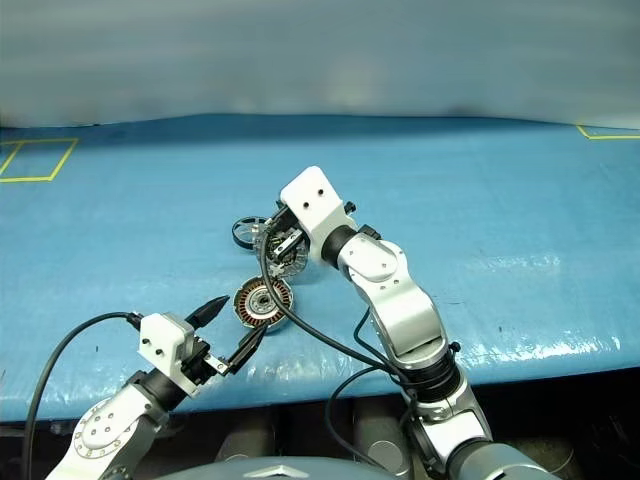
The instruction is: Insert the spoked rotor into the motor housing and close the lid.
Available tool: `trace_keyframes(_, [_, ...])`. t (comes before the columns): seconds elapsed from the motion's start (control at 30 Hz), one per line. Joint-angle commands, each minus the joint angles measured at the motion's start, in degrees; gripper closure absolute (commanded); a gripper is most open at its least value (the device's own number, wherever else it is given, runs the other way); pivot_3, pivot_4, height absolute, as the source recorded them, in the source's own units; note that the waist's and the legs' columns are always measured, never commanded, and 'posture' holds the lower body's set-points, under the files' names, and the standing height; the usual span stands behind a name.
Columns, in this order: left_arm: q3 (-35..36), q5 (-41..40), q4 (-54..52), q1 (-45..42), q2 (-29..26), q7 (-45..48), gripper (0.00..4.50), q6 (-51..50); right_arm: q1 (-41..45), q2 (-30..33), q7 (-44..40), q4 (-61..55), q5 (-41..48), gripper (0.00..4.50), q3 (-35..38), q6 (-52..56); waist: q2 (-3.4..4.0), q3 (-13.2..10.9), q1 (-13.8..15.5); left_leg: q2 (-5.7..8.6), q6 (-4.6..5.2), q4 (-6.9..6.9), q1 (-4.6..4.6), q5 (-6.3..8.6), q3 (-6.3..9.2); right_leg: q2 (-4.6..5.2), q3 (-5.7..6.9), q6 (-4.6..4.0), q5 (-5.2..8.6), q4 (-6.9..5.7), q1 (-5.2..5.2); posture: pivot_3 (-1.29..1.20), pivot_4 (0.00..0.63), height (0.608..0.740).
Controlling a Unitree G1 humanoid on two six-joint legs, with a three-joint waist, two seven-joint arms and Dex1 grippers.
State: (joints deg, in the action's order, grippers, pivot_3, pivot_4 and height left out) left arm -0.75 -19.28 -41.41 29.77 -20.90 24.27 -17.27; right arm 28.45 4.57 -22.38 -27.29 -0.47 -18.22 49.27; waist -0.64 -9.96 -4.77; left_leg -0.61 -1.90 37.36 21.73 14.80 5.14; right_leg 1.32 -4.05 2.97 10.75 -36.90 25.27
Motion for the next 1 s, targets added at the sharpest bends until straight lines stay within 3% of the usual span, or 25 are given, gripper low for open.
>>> trace_keyframes(0.03, [3.9, -3.5, -6.0, -1.2, -1.0, -0.6, 0.0, -1.5, 0.1, -0.4, 1.2, -3.3, 0.9, 4.47, 0.3, 0.0, -0.01, 0.0, 0.0, 0.0, 0.0, 0.0, 0.01, 0.0, 0.0, 0.0, 0.0, 0.0, 0.0, 0.0, 0.01, 0.0, 0.15, 0.74])
trace_keyframes(0.27, [8.5, -7.9, -11.3, -10.7, -1.2, -8.0, 0.0, -10.3, -3.0, 2.2, 2.5, -8.4, 1.4, 4.47, 0.2, 2.9, -0.04, 0.0, 0.4, 0.01, 0.0, 0.01, -0.02, 0.0, 0.01, -0.01, 0.0, 0.02, -0.02, 0.0, -0.04, 0.0, 0.15, 0.74])
trace_keyframes(0.53, [10.4, -11.0, -10.0, -23.6, -0.4, -17.3, 0.0, -22.8, -7.4, 5.5, 3.4, -14.0, 2.3, 4.47, -1.6, 7.8, -0.08, 0.0, 0.5, 0.02, 0.0, 0.01, -0.05, 0.0, 0.07, -0.04, 0.01, 0.06, -0.04, 0.02, -0.11, 0.0, 0.15, 0.74])
trace_keyframes(0.73, [9.8, -9.5, -1.3, -35.4, 1.2, -21.7, 0.0, -27.7, -10.3, 6.7, 5.4, -16.7, 2.0, 4.47, -2.2, 9.4, -0.13, 0.0, 0.8, 0.05, -0.01, 0.09, -0.13, -0.01, 0.08, -0.03, 0.0, 0.1, -0.07, 0.07, -0.25, 0.0, 0.15, 0.74])
trace_keyframes(1.0, [5.3, -5.1, 18.1, -48.7, -2.8, -15.1, 0.0, -27.1, -13.3, 7.8, 8.3, -20.2, 1.5, 4.47, -3.1, 10.5, -0.17, 0.0, 0.9, 0.09, -0.02, 0.09, -0.13, -0.01, 0.19, -0.05, 0.04, 0.11, -0.07, 0.12, -0.31, 0.0, 0.15, 0.74])
